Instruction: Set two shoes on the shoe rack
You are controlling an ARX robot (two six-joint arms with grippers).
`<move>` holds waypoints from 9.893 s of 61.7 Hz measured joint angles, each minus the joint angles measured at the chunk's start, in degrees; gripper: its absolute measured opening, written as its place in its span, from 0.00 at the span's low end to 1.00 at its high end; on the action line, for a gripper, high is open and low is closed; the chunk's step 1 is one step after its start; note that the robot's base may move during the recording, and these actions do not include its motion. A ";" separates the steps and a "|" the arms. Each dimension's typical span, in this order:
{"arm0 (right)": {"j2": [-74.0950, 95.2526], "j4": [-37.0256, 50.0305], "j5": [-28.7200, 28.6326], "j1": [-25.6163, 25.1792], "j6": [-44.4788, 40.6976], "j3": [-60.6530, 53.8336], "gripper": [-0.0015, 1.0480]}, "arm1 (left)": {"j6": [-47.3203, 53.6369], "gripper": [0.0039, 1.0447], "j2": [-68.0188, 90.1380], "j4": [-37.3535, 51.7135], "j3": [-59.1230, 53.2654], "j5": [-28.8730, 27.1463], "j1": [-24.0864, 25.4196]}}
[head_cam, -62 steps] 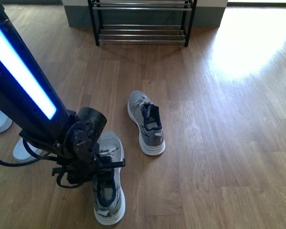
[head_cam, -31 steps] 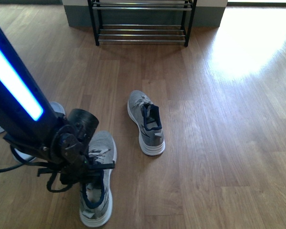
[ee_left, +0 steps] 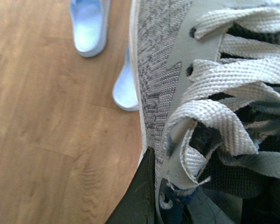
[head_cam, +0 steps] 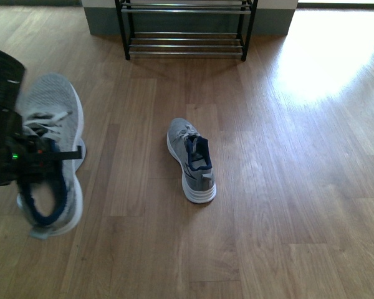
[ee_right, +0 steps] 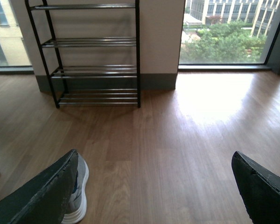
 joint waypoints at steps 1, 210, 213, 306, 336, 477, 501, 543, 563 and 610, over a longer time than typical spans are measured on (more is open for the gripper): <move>0.00 0.00 0.00 0.00 0.00 0.00 0.91 | 0.11 0.01 -1.29 0.00 -0.81 -0.42 -0.04; 109.96 45.75 -7.45 10.86 -4.22 23.37 0.91 | 15.34 0.01 -51.87 -8.94 -17.05 -21.57 -14.21; 115.30 46.14 -7.19 11.15 -4.85 25.33 0.91 | 15.34 0.01 -51.87 -8.94 -17.05 -21.57 -14.21; 156.67 40.00 -2.03 6.01 -8.37 60.30 0.16 | 15.34 0.01 -51.87 -8.94 -17.05 -21.57 -14.21; 143.32 43.63 -1.07 4.70 -9.22 47.63 0.01 | 15.34 0.01 -51.87 -8.94 -17.05 -21.55 -14.21; 40.65 10.19 -20.63 -9.33 -12.02 16.61 0.01 | 15.47 0.01 -51.89 -8.94 -17.18 -21.38 -14.36; 40.63 10.19 -20.61 -9.29 -12.02 16.61 0.01 | 15.50 0.01 -51.93 -8.94 -17.20 -21.07 -14.27; 40.61 10.19 -20.74 -9.33 -12.02 16.61 0.01 | 15.56 0.01 -51.91 -8.94 -17.20 -21.35 -14.23; 40.83 10.19 -21.73 -9.20 -12.02 16.61 0.01 | 15.56 0.01 -51.84 -8.96 -17.25 -22.18 -14.01; 40.61 10.19 -21.11 -9.22 -12.04 16.61 0.01 | 15.69 0.01 -51.84 -8.98 -17.27 -22.60 -13.92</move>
